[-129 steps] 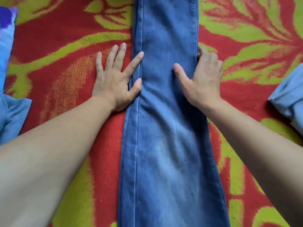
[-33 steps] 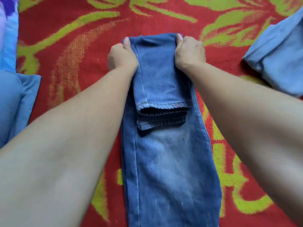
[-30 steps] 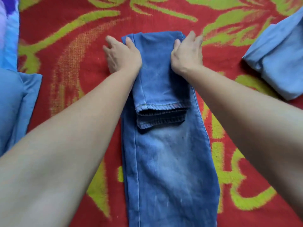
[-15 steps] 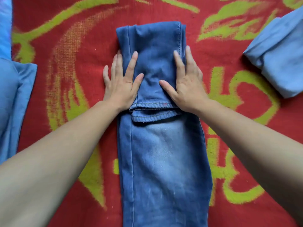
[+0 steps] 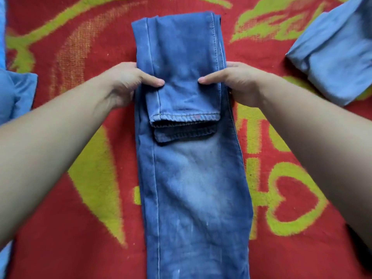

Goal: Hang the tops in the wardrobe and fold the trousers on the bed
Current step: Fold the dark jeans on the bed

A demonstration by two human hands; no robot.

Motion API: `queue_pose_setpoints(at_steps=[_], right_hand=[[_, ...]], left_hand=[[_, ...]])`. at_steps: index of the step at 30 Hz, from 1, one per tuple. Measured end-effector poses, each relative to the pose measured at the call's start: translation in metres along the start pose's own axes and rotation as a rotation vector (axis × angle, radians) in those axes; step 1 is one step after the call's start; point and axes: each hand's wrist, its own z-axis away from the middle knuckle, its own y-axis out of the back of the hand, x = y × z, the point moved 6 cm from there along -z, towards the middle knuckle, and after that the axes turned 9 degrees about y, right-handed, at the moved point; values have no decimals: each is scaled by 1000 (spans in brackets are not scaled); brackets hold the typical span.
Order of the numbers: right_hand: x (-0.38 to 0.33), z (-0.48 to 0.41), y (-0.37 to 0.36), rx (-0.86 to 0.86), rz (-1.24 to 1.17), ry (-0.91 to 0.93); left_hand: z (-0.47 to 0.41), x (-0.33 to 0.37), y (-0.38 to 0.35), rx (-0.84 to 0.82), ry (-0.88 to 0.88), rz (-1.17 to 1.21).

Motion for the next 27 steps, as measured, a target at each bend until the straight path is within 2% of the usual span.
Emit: queue_pose_setpoints(at_steps=[3, 8, 10, 12, 14, 17, 20, 23, 25, 27], right_hand=[[-26, -4, 11, 72, 26, 101], [-88, -18, 36, 237, 167, 364], [-97, -15, 42, 241, 175, 404], [-89, -10, 50, 172, 147, 349], [-80, 0, 55, 110, 218, 306], [-86, 15, 58, 201, 449, 417], [-90, 37, 56, 409, 693, 566], [-77, 76, 33, 530, 908, 828], [-60, 103, 18, 529, 994, 1016], [-32, 116, 15, 416, 1023, 1001]], left_hand=[[1, 28, -2, 20, -109, 3], [4, 90, -1, 187, -328, 103], [9, 99, -3, 218, -382, 106], [14, 95, -4, 188, -368, 78], [21, 87, -3, 138, -350, 22], [36, 82, -6, 98, -408, -2], [56, 80, -5, 231, -545, -84], [73, 58, 2, 509, -654, -352], [86, 27, 5, 619, -685, -502], [96, -11, 4, 576, -709, -531]])
